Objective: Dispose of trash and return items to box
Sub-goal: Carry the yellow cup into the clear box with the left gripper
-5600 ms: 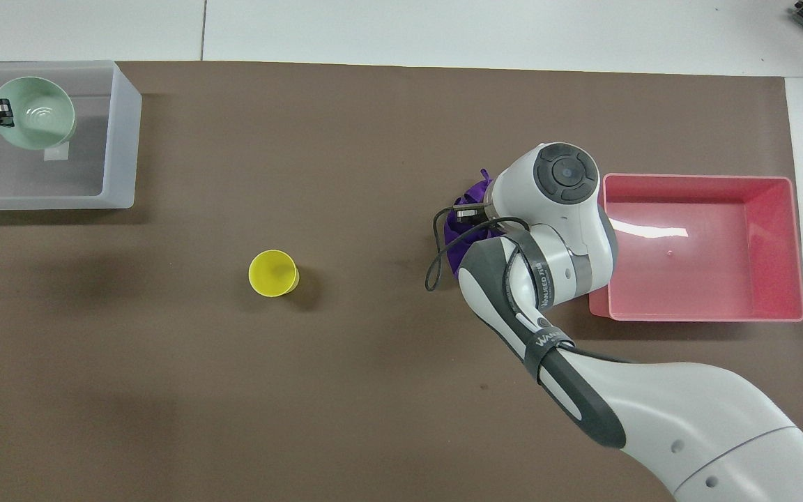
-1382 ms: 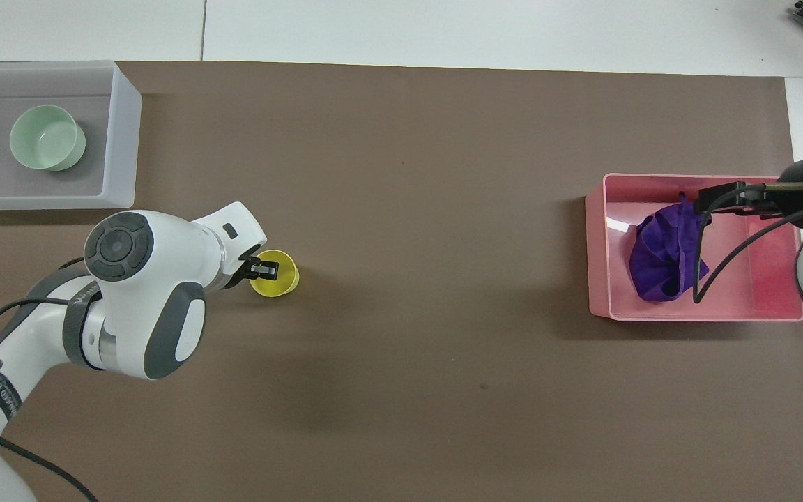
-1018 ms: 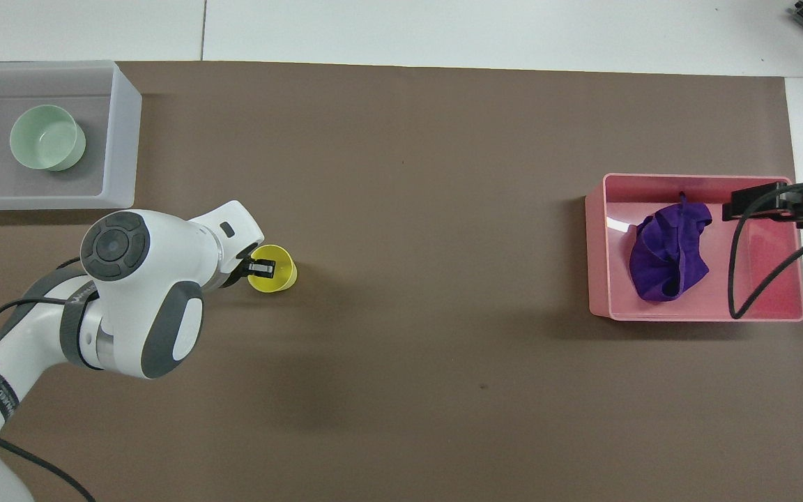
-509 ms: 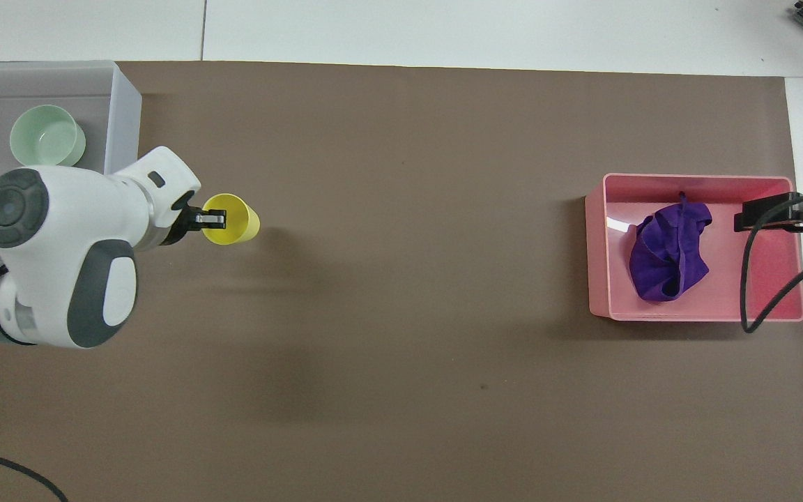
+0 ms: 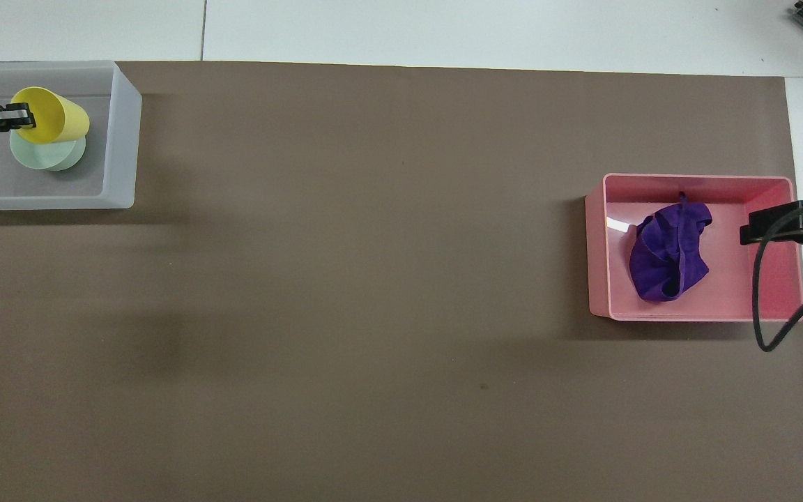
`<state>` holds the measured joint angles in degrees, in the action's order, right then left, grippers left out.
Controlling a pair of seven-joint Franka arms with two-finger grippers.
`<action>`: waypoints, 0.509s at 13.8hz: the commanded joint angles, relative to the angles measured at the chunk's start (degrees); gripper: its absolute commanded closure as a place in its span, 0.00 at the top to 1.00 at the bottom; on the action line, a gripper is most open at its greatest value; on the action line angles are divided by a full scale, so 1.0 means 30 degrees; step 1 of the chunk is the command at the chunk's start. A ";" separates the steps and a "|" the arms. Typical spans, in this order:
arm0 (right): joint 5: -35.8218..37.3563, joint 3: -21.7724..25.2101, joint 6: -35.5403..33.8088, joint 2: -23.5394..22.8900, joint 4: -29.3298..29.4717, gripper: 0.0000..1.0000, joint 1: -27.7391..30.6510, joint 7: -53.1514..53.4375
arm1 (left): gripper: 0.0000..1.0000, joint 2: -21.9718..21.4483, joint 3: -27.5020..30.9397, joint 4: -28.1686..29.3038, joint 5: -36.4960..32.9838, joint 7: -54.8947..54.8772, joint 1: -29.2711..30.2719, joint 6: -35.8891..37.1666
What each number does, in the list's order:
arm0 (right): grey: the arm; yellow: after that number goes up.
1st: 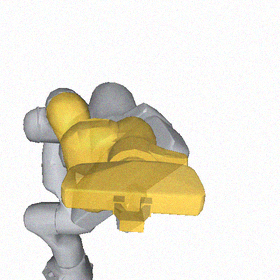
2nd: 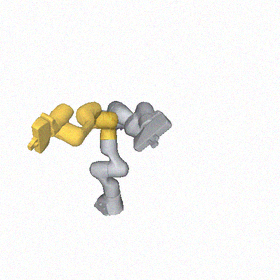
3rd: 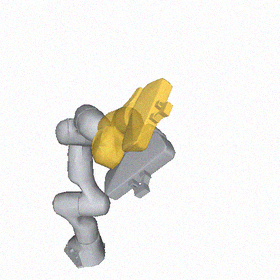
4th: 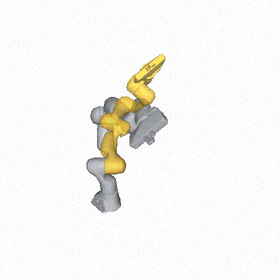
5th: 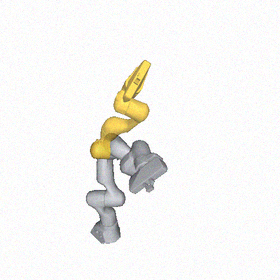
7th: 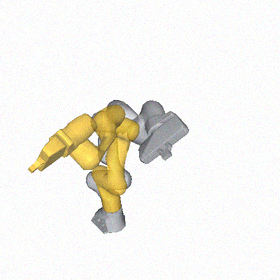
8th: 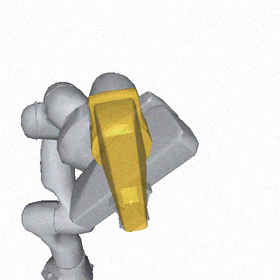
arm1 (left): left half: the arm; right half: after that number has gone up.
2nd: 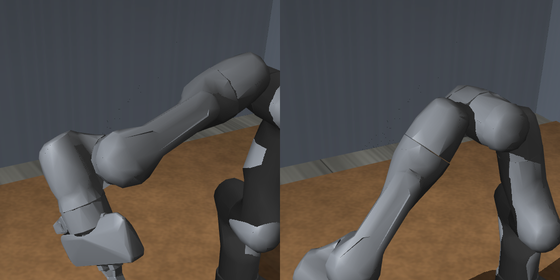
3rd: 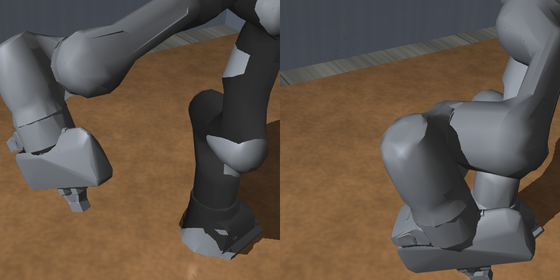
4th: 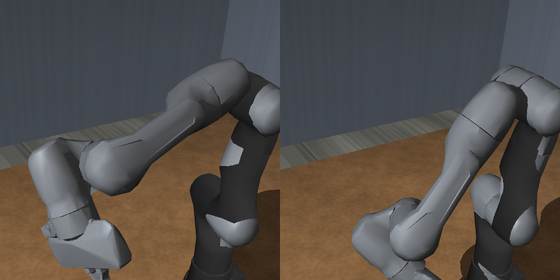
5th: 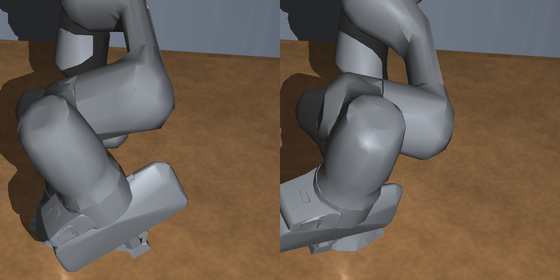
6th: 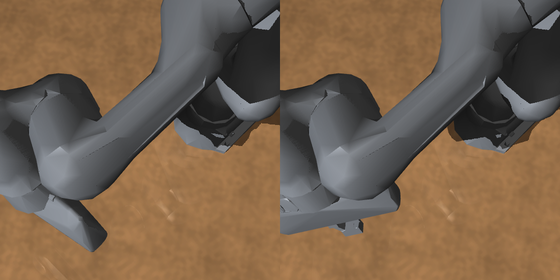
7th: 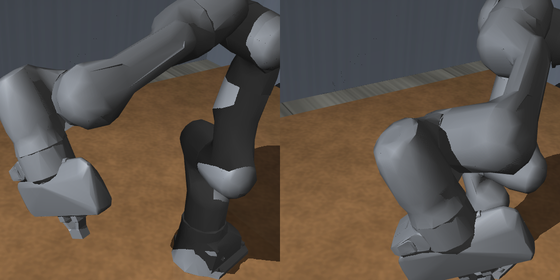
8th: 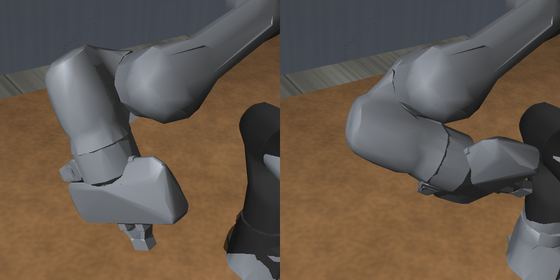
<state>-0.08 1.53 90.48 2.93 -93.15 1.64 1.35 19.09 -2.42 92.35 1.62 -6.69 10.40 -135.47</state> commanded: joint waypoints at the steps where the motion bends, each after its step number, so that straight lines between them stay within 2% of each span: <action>1: 0.0523 -0.0042 0.0191 0.0255 -0.0386 1.00 -0.0079 -0.0244 | 0.00 0.2625 -0.0366 -0.3587 -0.1067 -0.2038 0.1507 0.0885; 4: 0.0582 -0.0130 0.0160 0.0167 -0.0151 1.00 -0.0399 -0.0010 | 0.00 0.4034 -0.0249 -0.4441 -0.1068 -0.2955 0.1658 0.0740; 7: 0.0582 -0.0130 0.0162 0.0167 -0.0181 1.00 -0.0488 0.0049 | 0.00 0.4390 -0.0249 -0.4328 -0.1097 -0.3277 0.1864 0.0712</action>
<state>0.70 1.27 90.51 2.93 -93.20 0.26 1.34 31.02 -2.59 81.85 -0.62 -15.51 15.45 -135.06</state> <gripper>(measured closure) 0.000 0.974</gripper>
